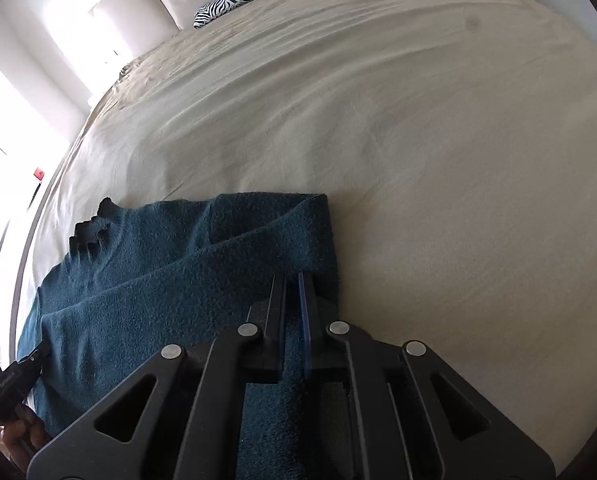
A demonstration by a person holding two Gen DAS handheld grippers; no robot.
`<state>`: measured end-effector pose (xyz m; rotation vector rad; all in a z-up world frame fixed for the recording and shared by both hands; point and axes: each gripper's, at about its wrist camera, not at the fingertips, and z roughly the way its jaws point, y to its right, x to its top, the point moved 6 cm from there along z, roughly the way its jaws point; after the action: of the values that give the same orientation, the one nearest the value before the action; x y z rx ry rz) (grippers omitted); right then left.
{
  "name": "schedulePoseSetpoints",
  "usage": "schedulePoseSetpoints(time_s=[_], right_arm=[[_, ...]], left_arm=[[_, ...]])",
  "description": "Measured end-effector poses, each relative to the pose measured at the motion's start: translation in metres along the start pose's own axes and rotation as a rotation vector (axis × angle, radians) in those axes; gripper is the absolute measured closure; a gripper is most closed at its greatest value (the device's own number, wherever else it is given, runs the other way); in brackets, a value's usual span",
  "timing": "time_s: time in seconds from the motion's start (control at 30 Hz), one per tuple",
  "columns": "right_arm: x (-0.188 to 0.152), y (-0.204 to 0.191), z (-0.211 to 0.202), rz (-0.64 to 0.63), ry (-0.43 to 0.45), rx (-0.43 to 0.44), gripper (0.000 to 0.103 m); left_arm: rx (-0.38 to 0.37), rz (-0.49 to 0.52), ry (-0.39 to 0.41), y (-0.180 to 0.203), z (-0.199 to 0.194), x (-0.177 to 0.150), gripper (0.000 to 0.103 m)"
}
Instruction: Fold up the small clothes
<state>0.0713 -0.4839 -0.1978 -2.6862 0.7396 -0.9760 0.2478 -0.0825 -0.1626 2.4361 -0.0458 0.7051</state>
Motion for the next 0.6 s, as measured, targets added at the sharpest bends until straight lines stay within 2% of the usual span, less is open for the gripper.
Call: schedulePoseSetpoints(time_s=[0.03,0.1,0.17,0.23,0.3,0.4,0.43,0.47,0.5,0.53,0.57,0.6], right_arm=[[0.001,0.0,-0.002,0.005,-0.006,0.001,0.098],[0.004,-0.001,-0.015,0.049,0.002,0.001,0.097],[0.009,-0.013,-0.04,0.029,0.089,0.016,0.097],[0.009,-0.035,-0.069,-0.052,0.189,-0.002,0.097],[0.002,-0.063,-0.094,-0.132,0.261,-0.013,0.093],[-0.019,-0.098,-0.122,-0.221,0.33,-0.009,0.085],[-0.026,-0.107,-0.13,-0.236,0.345,-0.009,0.074],[-0.035,-0.118,-0.138,-0.244,0.361,-0.007,0.048],[-0.044,-0.128,-0.147,-0.246,0.393,0.006,0.032],[-0.052,-0.137,-0.158,-0.243,0.438,0.029,0.01],[-0.063,-0.146,-0.171,-0.234,0.493,0.057,0.005],[-0.073,-0.156,-0.179,-0.227,0.524,0.08,0.005]], left_arm=[[-0.013,-0.005,-0.007,0.0,-0.002,0.0,0.09],[-0.021,-0.004,-0.016,0.002,-0.012,-0.001,0.078],[-0.028,0.008,0.017,0.007,-0.035,-0.003,0.046],[-0.045,0.041,0.089,0.008,-0.07,-0.008,0.029],[-0.041,0.032,0.15,-0.003,-0.106,-0.016,0.024],[-0.025,-0.073,0.217,-0.047,-0.152,-0.028,0.022],[-0.008,-0.134,0.244,-0.07,-0.168,-0.034,0.022],[0.003,-0.196,0.273,-0.092,-0.184,-0.04,0.022],[0.01,-0.274,0.309,-0.118,-0.201,-0.046,0.022],[0.015,-0.361,0.351,-0.145,-0.219,-0.051,0.022],[0.017,-0.442,0.397,-0.17,-0.235,-0.056,0.022],[0.03,-0.523,0.44,-0.195,-0.251,-0.059,0.022]])
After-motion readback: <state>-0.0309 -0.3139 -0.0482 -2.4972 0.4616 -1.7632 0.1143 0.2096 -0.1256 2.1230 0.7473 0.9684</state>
